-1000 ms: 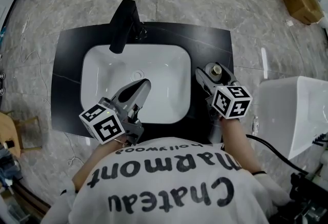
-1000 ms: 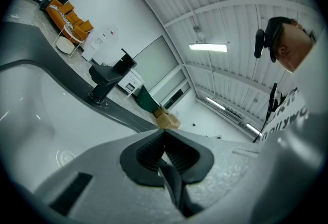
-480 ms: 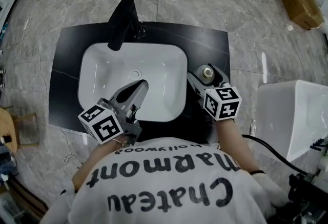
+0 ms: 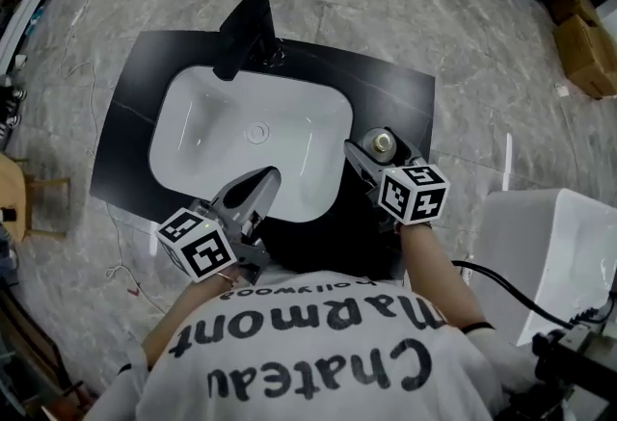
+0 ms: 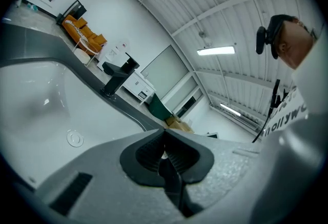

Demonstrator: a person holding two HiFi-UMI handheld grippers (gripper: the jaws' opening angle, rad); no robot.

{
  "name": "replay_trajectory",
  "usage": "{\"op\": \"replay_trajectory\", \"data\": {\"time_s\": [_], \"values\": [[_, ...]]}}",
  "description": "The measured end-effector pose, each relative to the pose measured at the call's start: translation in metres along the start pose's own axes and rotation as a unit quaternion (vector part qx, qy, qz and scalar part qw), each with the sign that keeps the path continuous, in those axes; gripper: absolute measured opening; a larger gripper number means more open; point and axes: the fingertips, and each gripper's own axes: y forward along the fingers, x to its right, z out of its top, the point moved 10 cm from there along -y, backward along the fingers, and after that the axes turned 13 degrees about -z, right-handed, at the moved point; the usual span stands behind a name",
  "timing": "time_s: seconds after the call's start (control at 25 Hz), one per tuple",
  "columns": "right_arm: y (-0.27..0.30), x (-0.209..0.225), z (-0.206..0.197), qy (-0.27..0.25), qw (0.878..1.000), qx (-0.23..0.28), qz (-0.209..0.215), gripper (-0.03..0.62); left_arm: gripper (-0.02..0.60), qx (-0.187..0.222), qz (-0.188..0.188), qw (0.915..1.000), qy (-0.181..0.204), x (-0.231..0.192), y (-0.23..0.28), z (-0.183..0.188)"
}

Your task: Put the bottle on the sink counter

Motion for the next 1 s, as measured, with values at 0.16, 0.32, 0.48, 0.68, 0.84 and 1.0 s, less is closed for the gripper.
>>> {"op": "replay_trajectory", "data": {"time_s": [0.16,0.32,0.48,0.68,0.84,1.0], "values": [[-0.005,0.005,0.002,-0.026,0.999,-0.026,0.027,0.348,0.015,0.042,0.041,0.9982,0.011,0.036,-0.007,-0.024],[-0.022,0.020,-0.001,-0.055,0.993,-0.054,0.085,0.348,0.015,0.064,0.069,0.9950,0.034,0.073,-0.001,-0.053],[-0.053,0.053,-0.006,-0.051,0.987,-0.074,0.135,0.348,0.015,0.079,0.073,0.9920,0.066,0.113,0.022,-0.080],[-0.101,0.085,-0.013,-0.033,0.982,-0.088,0.162,0.347,0.015,0.102,0.064,0.9872,0.105,0.159,0.033,-0.112],[-0.145,0.107,-0.019,-0.040,0.983,-0.065,0.170,0.345,0.015,0.119,0.065,0.9825,0.127,0.193,0.040,-0.137],[-0.186,0.118,-0.020,-0.033,0.981,-0.041,0.189,0.311,0.015,0.135,0.068,0.9802,0.128,0.224,0.045,-0.157]]}}
